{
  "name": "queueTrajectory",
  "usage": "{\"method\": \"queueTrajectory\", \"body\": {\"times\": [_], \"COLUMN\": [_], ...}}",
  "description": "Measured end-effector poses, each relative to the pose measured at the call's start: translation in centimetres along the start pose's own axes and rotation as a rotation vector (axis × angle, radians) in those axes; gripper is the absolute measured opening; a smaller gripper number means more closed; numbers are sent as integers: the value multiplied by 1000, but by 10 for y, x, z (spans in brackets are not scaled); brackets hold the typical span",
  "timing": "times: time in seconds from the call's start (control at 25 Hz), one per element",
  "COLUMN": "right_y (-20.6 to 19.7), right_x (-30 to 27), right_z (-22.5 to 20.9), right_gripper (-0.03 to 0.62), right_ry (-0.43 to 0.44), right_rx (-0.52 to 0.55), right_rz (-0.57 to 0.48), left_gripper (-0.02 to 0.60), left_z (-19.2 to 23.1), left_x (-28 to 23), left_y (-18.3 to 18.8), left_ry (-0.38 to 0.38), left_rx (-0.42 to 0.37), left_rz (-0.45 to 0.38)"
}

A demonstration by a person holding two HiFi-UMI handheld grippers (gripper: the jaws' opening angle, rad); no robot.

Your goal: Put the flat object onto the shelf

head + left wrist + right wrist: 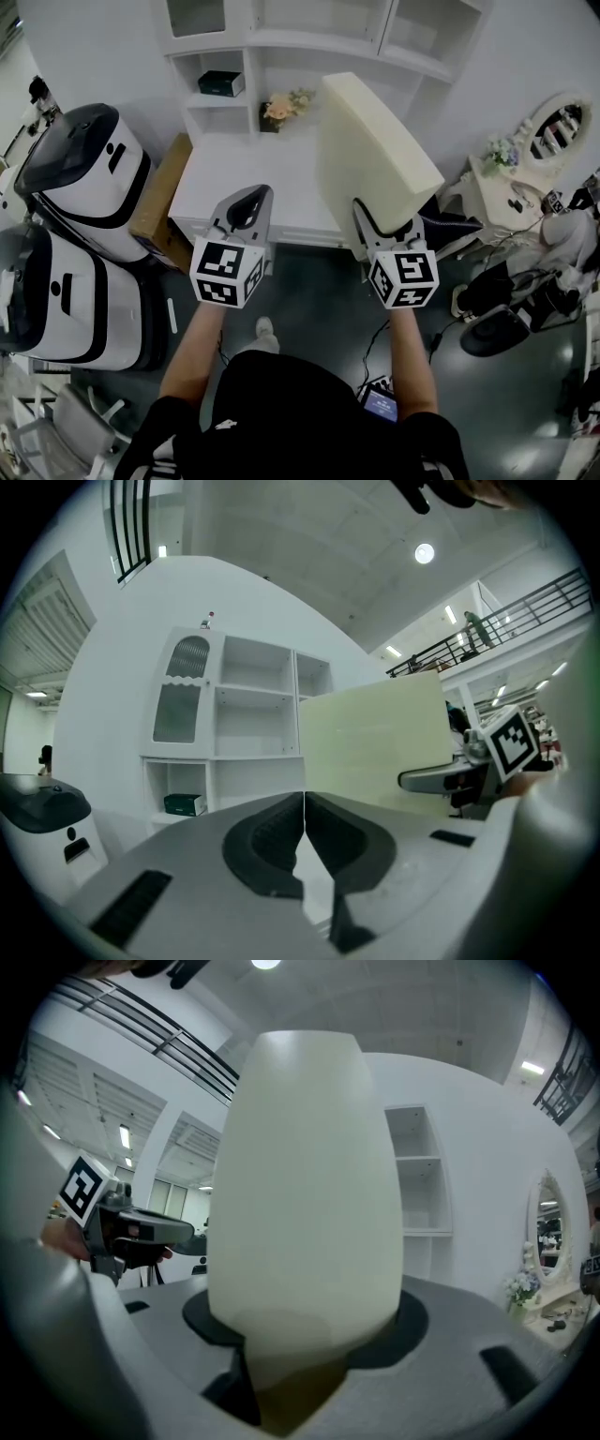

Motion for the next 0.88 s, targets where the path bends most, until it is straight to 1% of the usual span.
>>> {"method": "queueTrajectory", "body": {"times": [0.32, 0.6, 0.88], "right_y": [-2, -6, -14], "right_x": [-68, -121, -160], "right_z": [-5, -4, 3], "right_gripper": [262, 264, 264], "right_ry": [-2, -26, -57], "right_rx": [4, 2, -2], "right_rz": [16, 28, 34], "left_gripper": [5, 5, 5], "left_z": [48, 87, 123], "left_x": [-48, -88, -111], "left_y": [-5, -10, -17], "left_ry": [-15, -58, -91], "left_rx": [7, 11, 7], "left_rz": [15, 21, 17]}}
Point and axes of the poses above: the fingertips, and each gripper's own axes: x backward along the fingers, z to its left, y out of its top, the point moved 9 cm from there along x, backward along the fingers, and after that the axes turned 9 degrees about -z, right-handed, at the moved point
